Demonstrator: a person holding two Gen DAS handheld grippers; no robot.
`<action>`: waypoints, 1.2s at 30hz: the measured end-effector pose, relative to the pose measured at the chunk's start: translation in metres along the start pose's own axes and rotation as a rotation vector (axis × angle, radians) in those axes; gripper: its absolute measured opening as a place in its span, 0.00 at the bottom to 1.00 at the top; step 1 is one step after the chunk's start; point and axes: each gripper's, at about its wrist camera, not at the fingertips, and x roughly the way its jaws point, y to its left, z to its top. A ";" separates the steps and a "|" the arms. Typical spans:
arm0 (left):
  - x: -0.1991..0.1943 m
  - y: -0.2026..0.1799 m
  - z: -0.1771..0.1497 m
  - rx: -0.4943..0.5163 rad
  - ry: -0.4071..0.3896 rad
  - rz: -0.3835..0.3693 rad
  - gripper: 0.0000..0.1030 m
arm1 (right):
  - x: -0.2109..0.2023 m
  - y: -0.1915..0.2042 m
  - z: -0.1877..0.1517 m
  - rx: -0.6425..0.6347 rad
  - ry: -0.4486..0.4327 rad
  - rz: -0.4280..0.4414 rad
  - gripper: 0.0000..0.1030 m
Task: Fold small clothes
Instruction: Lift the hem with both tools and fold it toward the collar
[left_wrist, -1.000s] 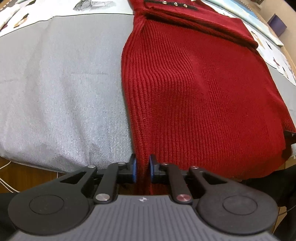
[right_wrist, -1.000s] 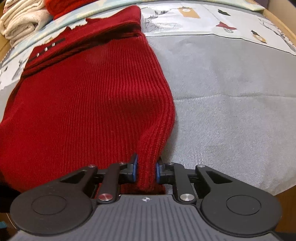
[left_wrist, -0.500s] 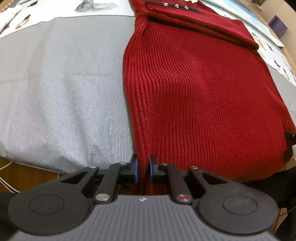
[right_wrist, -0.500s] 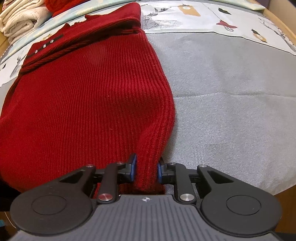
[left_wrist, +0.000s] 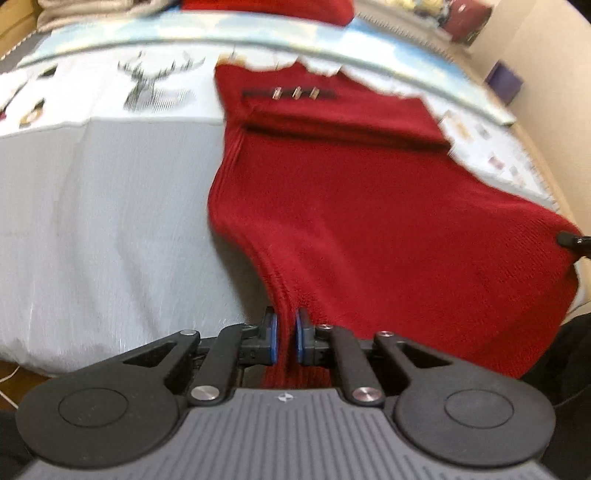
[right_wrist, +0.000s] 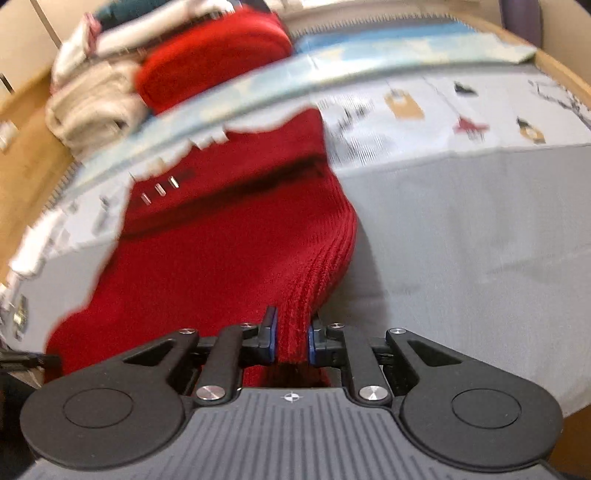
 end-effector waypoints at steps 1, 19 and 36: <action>-0.009 0.001 0.000 -0.003 -0.019 -0.014 0.09 | -0.007 -0.001 0.002 0.004 -0.016 0.015 0.14; -0.090 0.041 0.010 -0.090 -0.129 -0.080 0.07 | -0.091 -0.023 -0.007 0.124 -0.121 0.204 0.09; 0.089 0.121 0.128 -0.339 0.022 -0.025 0.07 | 0.102 -0.056 0.089 0.178 -0.016 -0.017 0.09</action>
